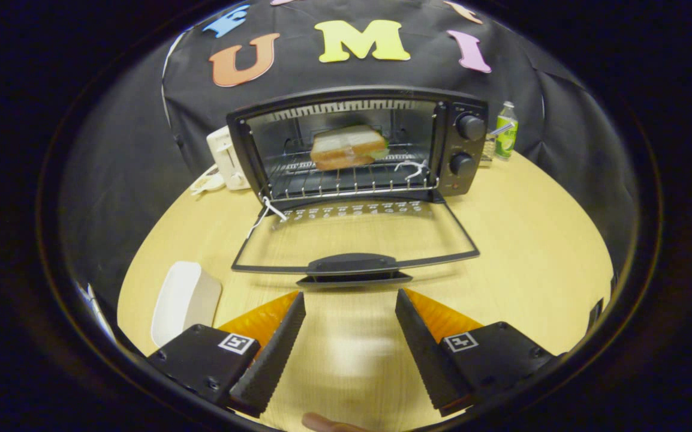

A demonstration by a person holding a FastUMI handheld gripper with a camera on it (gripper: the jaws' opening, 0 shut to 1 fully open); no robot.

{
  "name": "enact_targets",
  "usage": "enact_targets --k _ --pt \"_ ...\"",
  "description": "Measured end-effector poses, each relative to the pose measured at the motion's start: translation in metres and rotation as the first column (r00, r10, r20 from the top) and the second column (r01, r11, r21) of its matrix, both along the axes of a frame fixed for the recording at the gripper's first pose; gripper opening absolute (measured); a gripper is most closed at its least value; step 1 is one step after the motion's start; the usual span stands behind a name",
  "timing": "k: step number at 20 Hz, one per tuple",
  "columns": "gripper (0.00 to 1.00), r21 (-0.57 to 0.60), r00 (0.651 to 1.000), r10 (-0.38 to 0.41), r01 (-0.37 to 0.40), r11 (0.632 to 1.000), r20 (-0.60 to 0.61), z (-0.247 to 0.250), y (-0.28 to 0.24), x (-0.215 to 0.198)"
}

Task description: Open the toaster oven, put the food inside, and close the toaster oven door.

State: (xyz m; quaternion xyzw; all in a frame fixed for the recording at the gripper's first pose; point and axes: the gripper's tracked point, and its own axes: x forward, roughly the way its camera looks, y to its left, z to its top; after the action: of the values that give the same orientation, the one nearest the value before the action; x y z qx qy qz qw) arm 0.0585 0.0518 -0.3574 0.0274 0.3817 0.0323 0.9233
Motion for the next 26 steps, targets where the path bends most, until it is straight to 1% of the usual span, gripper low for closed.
enact_targets --k 1,3,7,8,16,20,23,26 --pt "0.98 0.003 1.000 0.012 -0.012 1.000 -0.004 -0.003 0.003 0.001" --pt "0.98 -0.008 1.000 0.008 -0.008 1.000 0.000 -0.009 0.003 0.005" --pt "0.98 -0.064 0.998 -0.017 0.020 0.998 0.052 -0.007 -0.008 0.020" --pt "0.98 -0.068 0.997 -0.003 0.008 0.998 0.073 -0.004 -0.007 0.024" --pt "0.97 -0.103 0.997 -0.026 0.034 0.994 0.073 -0.006 -0.008 0.027" --pt "0.97 -0.110 0.997 -0.024 0.032 0.993 0.078 -0.004 -0.010 0.030" --pt "0.97 -0.125 0.993 -0.018 0.033 0.992 0.117 0.008 -0.006 0.024" --pt "0.97 -0.123 0.982 -0.015 0.039 0.992 0.186 0.028 -0.004 0.023"
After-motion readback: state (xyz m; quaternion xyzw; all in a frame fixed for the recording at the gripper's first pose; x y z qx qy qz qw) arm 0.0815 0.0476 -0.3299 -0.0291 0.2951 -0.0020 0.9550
